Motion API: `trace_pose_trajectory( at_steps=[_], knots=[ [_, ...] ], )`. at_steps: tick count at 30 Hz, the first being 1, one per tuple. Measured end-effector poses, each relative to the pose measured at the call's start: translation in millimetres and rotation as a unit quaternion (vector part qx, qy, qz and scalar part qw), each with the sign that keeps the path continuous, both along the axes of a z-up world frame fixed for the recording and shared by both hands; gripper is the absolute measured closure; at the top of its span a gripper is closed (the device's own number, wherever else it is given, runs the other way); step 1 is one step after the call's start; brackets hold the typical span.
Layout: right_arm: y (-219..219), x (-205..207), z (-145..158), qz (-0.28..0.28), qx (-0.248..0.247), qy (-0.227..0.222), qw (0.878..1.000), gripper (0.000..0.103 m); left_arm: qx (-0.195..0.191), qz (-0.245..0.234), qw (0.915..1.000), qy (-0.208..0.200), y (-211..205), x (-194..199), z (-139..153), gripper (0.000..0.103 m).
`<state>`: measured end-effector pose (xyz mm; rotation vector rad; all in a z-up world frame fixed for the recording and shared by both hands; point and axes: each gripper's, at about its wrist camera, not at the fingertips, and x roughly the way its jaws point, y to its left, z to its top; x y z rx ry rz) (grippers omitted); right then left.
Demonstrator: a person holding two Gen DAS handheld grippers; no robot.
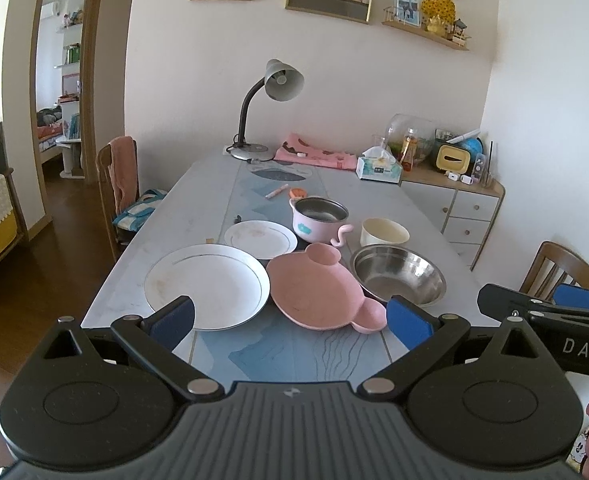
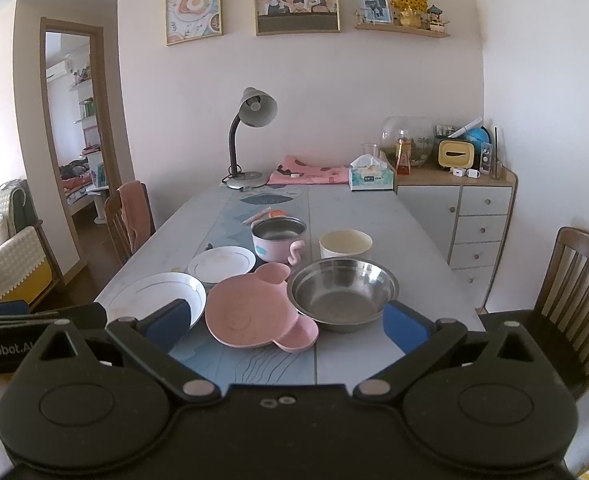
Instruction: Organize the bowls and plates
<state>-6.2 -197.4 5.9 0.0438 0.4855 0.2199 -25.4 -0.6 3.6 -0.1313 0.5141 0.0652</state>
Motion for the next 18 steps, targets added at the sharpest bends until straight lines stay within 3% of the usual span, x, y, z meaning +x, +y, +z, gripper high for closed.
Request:
trace_pose_trajectory(
  at_steps=[8,18],
  knots=[
    [9.6,-0.3,3.1,0.015,-0.006,-0.004,1.000,0.000,0.000,0.012,0.9999,0.000,8.5,-2.9,2.3,0.000],
    [33.7,17.2,7.7,0.072,-0.029,-0.025,0.997,0.000,-0.001,0.036,0.9993,0.013,26.4,18.0,-3.7,0.000]
  ],
)
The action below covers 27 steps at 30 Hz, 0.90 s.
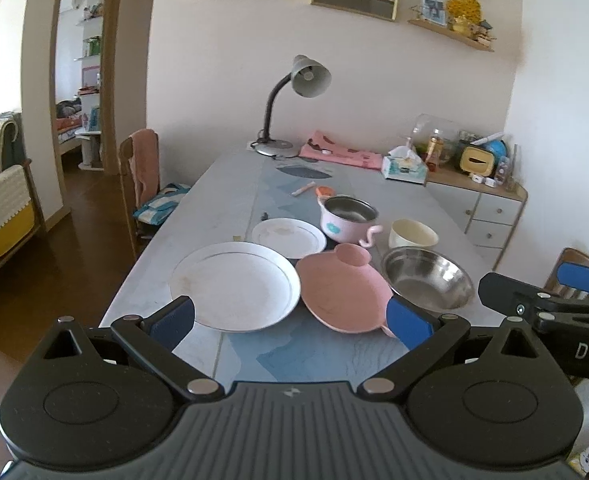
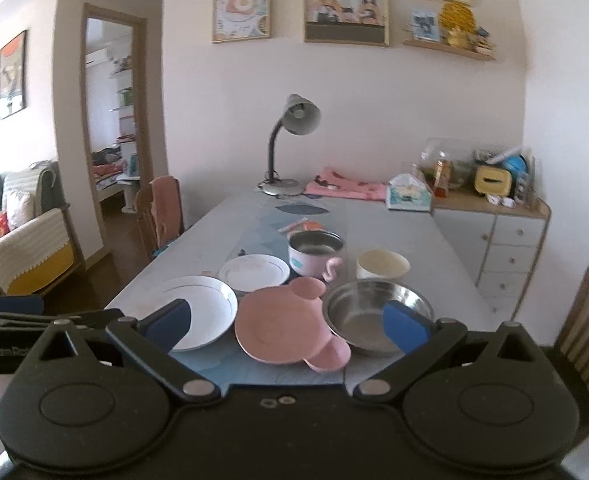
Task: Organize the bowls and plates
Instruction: 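Move the left gripper to the large white plate and grasp its rim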
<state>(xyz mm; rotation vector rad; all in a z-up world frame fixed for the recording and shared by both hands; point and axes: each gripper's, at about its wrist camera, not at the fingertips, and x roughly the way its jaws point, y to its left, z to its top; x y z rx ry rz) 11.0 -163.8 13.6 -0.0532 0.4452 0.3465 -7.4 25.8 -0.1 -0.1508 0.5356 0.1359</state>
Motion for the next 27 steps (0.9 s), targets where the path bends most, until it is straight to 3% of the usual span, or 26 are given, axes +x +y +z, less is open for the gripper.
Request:
trace_pose_trajectory(
  at_steps=[8,19,27],
  knots=[
    [20.2,62.4,-13.3,0.050,0.000,0.049,0.998,0.000,0.019,0.032,0.9993,0.007,19.7,39.9,-12.3,0.000],
    [63.6,157.8,-50.3,0.087,-0.049,0.095,0.990,0.006,0.015,0.052,0.9962,0.069,58.1,128.1,-47.9,0.000],
    [86.5,200.7,-70.6,0.098,-0.069,0.116,0.986,0.010,0.006,0.063,0.9924,0.105,87.8,179.8,-73.1,0.000]
  ],
)
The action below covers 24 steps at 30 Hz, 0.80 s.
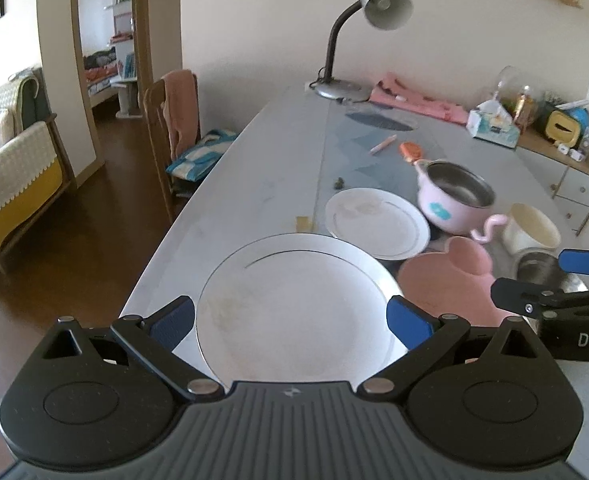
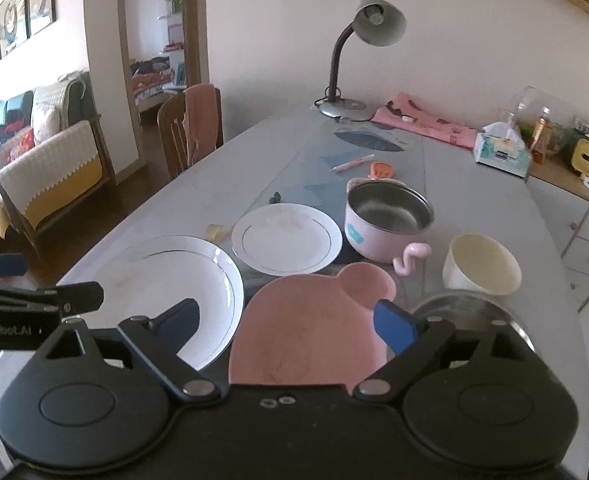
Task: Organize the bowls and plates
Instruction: 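Move the left gripper to the large white plate and grasp its rim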
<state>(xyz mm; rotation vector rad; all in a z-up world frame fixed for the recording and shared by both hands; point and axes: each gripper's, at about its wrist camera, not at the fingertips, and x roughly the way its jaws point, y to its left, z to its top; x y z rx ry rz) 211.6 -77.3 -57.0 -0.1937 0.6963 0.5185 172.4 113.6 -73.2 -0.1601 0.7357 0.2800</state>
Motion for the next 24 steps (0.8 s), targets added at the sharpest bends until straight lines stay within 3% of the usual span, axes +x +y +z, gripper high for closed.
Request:
trace_pose_trajectory(
  at_steps=[12,16,22,24],
  knots=[
    [46.9,51.8,-31.6,0.040,-0.044,0.019,0.998,0.023,-0.006,0.027,0.9983,0.051,39.2,43.2,-35.4,0.002],
    [60.3,62.2,-41.9,0.060,-0.051,0.029,0.996,0.027,-0.005,0.030,0.9973,0.067,45.5,50.9,-42.6,0.007],
    [76.2,77.7,-57.6,0.082,-0.057,0.054,0.994,0.042,-0.013,0.048,0.9955,0.080,61.1,56.3,-51.6,0.017],
    [80.1,81.2,-62.3,0.088,-0.059,0.061,0.993,0.046,-0.026,0.057,0.9943,0.086,68.8,56.5,-55.4,0.028]
  ],
)
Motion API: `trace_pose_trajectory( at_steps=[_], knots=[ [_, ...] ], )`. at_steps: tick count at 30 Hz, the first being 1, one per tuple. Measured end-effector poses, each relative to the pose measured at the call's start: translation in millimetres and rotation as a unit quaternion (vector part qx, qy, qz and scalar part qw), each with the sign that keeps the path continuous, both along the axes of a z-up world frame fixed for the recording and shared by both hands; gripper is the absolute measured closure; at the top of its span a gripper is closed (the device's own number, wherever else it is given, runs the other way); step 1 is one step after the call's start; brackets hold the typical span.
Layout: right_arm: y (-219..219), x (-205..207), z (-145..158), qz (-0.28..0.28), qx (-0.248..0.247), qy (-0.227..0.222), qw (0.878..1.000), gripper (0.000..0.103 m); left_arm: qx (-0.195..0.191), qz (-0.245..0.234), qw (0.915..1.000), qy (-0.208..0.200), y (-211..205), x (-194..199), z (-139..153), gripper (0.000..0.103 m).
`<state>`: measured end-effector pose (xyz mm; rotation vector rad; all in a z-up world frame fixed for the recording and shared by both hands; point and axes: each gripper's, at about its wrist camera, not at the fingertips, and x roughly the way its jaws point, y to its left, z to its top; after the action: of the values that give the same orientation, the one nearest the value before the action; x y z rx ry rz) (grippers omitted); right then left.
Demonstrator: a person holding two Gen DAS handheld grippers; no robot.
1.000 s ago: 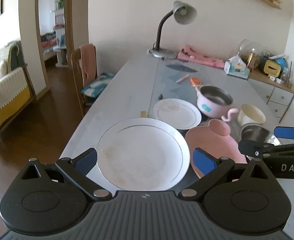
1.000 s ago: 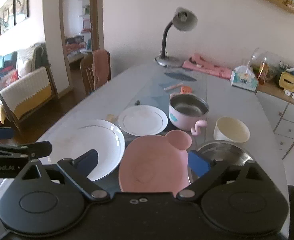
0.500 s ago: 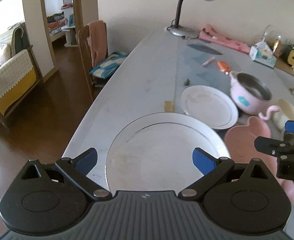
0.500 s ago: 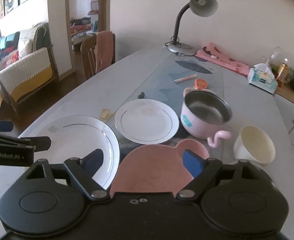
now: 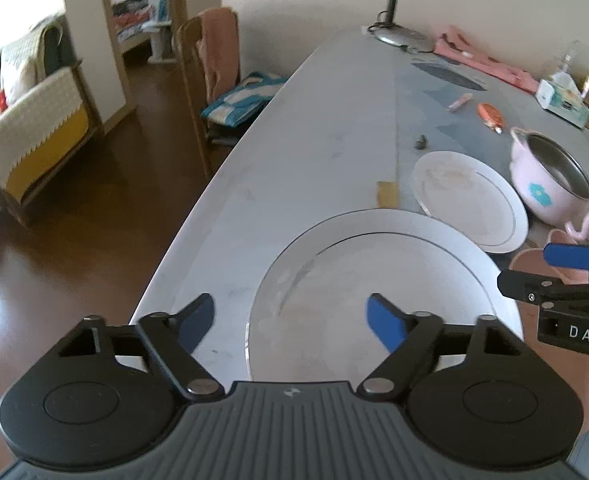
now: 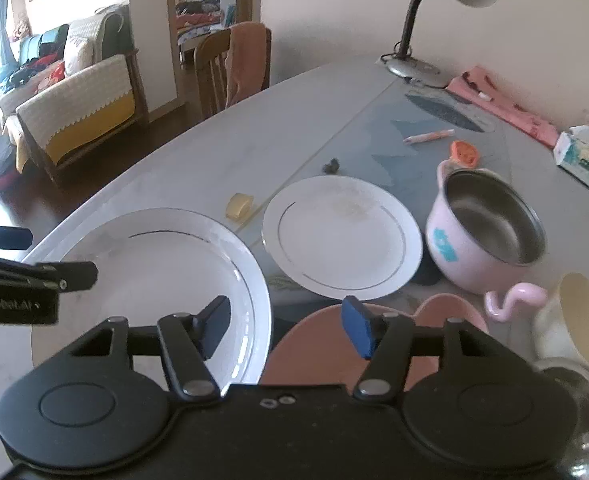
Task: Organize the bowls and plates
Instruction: 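Move the left gripper to the large white plate and grasp its rim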
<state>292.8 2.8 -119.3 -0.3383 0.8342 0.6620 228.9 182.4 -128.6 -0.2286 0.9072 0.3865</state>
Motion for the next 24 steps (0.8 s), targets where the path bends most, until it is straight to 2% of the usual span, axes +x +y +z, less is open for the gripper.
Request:
trace_pose_trajectory(
  at_steps=[5,10,12,14,18,24],
  knots=[
    [5.6,7.9,-10.2,0.006,-0.002,0.018,1.000,0.055,-0.017,0.022,0.9995,0.016,14.7,-4.7,-10.5,0.038],
    [6.5,15.6,-15.8,0.009,0.001,0.033,0.999,0.063,-0.053,0.032,0.9979,0.023,24.5,-14.7,-18.8,0.043],
    [7.1,19.1,-17.8,0.010,0.003,0.042,0.999,0.067,-0.065,0.035,0.9969,0.026,27.6,-16.1,-22.2,0.049],
    [6.5,23.4,-19.9,0.011,0.011,0.054,0.998,0.069,-0.079,0.038,0.9958,0.027,30.5,-20.4,-25.6,0.053],
    [2.7,32.1,-24.6,0.004,0.030,0.088,0.996,0.080,-0.103,0.045,0.9932,0.031,36.1,-26.4,-31.2,0.065],
    [0.5,37.5,-31.1,0.001,0.042,0.115,0.992,0.087,-0.139,0.051,0.9887,0.025,40.8,-32.7,-36.5,0.073]
  ],
)
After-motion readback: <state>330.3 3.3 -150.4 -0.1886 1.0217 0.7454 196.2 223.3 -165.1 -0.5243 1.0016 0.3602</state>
